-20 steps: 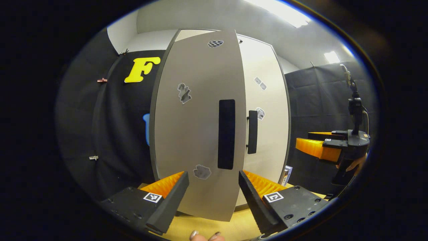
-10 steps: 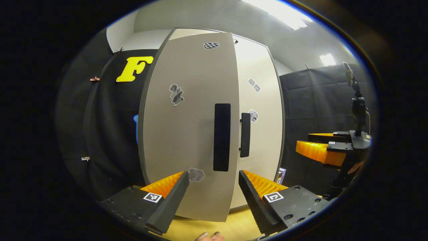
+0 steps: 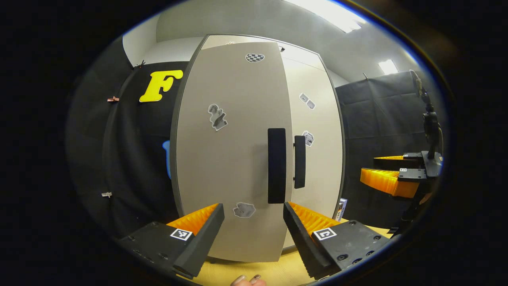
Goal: Grasp the bottle in the cabinet with the left hand and place it on the coaster, then close the right door with the right hand and the left door with the left hand.
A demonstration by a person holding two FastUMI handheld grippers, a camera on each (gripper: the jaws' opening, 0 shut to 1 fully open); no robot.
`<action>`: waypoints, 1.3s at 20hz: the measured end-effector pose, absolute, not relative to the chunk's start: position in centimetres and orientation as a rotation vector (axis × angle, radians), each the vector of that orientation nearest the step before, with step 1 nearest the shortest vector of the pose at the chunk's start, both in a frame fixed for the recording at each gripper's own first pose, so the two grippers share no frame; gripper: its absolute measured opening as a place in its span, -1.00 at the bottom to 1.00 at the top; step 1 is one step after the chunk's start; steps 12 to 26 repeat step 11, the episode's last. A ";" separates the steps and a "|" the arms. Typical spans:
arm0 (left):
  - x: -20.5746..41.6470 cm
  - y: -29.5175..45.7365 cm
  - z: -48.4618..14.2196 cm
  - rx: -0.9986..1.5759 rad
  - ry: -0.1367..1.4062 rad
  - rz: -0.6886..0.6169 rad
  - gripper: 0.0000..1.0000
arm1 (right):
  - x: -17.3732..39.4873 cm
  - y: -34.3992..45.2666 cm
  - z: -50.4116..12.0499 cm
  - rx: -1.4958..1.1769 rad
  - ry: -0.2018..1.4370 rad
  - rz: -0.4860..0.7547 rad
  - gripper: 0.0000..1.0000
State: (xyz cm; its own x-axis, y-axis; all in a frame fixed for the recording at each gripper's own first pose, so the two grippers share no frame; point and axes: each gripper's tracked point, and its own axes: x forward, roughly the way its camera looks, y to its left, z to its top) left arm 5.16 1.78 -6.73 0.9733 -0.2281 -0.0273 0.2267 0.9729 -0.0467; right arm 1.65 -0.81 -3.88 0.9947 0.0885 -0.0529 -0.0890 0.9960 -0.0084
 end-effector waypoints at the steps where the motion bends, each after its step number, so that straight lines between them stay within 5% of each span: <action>1: 5.2 1.8 -6.6 -0.040 0.032 -0.228 0.89 | 1.7 -0.7 -3.8 -0.008 0.048 0.090 0.94; 26: 6.3 1.5 -6.7 -0.061 0.026 -0.242 0.90 | 2.6 -0.5 -3.8 -0.010 0.039 0.085 0.94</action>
